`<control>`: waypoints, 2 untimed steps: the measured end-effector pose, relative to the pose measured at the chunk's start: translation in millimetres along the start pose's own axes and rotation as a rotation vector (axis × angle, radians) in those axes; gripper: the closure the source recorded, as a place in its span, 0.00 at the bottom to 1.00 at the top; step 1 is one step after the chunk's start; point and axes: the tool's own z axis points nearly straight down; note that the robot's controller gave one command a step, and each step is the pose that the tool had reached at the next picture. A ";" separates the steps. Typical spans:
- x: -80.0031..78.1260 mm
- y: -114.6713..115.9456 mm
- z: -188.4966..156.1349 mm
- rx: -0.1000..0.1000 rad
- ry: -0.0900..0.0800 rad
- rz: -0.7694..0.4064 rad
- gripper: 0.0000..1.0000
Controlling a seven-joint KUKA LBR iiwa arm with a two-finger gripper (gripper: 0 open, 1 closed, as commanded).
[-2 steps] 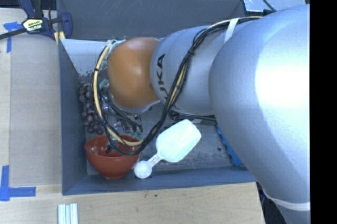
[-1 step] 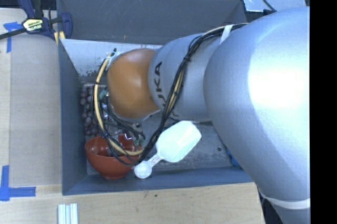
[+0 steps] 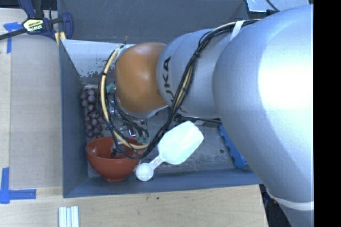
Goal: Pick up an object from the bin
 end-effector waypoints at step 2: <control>-0.9 3.1 4.6 0.000 -0.008 -0.035 0.00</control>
Offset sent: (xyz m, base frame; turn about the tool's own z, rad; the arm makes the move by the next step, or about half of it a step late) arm -0.0007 0.0032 -0.0054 -0.0358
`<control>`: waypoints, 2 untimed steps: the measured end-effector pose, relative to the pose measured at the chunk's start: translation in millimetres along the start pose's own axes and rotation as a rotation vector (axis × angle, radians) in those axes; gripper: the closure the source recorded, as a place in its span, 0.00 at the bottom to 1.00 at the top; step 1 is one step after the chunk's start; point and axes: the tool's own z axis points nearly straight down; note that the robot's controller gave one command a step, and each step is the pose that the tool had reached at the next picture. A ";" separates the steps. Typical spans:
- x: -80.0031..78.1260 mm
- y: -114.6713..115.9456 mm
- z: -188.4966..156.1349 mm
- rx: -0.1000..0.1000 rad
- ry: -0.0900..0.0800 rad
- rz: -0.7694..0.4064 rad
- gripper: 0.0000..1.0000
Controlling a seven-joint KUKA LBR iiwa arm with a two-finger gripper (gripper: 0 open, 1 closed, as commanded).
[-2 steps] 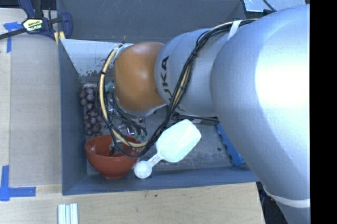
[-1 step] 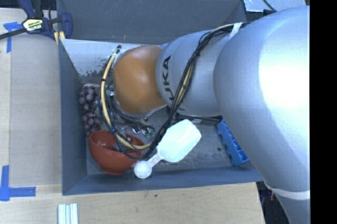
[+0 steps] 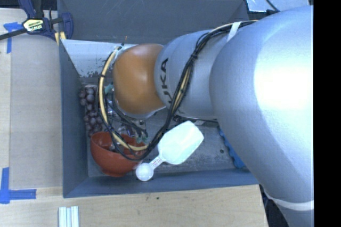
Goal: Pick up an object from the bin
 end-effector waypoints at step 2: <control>7.6 -23.4 -45.7 0.001 -0.004 0.067 0.00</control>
Offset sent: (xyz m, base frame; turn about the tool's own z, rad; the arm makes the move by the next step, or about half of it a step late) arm -0.0071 -0.0337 0.0633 0.1424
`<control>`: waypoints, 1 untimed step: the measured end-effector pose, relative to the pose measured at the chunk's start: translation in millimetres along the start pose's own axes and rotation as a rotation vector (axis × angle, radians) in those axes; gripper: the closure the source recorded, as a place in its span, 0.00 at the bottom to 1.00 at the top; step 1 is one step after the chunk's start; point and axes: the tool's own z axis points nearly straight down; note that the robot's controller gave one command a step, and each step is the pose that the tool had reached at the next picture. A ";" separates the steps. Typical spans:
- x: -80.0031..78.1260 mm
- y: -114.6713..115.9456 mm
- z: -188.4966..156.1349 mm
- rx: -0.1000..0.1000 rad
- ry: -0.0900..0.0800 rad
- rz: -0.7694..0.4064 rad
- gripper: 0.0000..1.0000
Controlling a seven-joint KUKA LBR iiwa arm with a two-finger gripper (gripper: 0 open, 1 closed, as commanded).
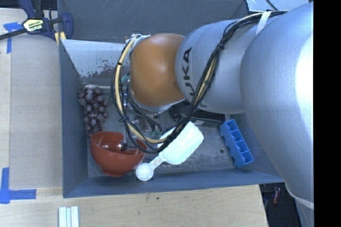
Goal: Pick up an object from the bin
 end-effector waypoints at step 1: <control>-2.9 18.2 -27.5 0.000 -0.001 -0.155 0.00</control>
Offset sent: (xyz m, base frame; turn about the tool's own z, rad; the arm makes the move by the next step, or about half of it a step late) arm 0.0112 0.0206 -0.0608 -0.0209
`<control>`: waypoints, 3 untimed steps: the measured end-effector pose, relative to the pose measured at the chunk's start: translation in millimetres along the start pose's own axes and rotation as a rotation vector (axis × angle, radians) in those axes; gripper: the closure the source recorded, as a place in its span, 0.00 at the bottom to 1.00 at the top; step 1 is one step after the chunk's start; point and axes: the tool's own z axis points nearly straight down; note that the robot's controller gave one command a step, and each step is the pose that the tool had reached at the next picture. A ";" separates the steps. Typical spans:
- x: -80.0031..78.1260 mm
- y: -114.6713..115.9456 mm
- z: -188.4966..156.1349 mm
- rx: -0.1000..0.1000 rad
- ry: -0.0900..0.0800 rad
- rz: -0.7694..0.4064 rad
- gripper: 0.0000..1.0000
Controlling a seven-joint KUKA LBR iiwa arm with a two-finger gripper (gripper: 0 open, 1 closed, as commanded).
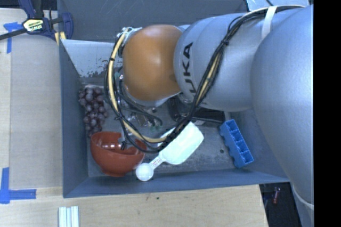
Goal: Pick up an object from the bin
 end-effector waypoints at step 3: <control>-9.4 -10.2 16.6 -0.001 -0.006 -0.031 0.00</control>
Offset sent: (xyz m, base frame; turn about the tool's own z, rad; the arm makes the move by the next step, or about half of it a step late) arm 0.0314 -0.0203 0.0088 0.0443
